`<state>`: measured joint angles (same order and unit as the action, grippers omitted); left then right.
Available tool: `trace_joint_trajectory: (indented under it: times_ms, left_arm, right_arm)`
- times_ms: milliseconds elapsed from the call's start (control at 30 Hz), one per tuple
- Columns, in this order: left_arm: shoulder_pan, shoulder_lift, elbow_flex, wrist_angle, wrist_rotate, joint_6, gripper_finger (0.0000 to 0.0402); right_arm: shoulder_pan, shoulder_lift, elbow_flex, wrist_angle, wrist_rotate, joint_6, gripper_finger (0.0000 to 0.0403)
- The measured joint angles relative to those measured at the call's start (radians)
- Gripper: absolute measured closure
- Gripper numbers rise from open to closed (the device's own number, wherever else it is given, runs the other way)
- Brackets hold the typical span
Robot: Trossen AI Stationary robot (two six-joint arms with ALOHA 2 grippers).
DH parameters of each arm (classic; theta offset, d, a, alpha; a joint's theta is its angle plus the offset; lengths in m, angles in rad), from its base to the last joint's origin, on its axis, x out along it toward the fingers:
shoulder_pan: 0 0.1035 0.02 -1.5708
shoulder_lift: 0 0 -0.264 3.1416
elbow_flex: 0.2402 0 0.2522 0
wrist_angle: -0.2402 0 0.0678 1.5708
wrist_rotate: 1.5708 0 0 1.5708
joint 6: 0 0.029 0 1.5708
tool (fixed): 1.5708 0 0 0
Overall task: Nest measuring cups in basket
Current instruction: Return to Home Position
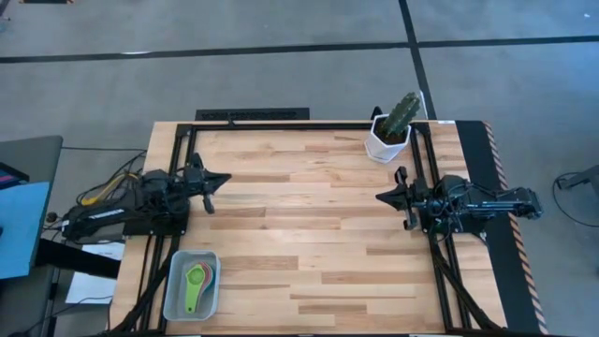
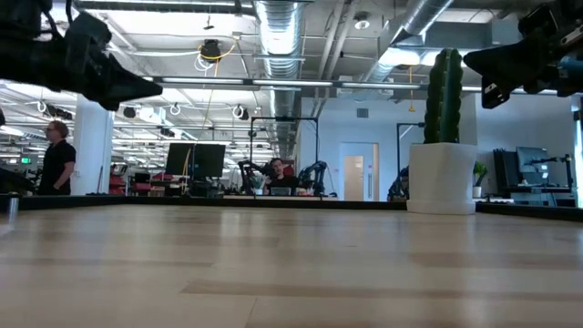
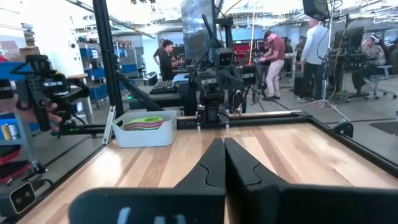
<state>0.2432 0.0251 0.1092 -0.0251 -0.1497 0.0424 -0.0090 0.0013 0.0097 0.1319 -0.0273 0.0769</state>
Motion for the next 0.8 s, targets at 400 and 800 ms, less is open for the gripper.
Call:
trace_joint_trajectory:
  times_ms: [400,800]
  left_arm:
    - [-0.001,0.0,-0.095,0.148,0.003,-0.01,0.0401]
    - [-0.001,0.0,-0.099,0.083,0.022,-0.03,0.0401]
  right_arm:
    - [0.0,0.0,0.0,-0.064,-0.01,-0.007,0.0394]
    - [0.0,0.0,0.0,-0.104,-0.031,-0.027,0.0393]
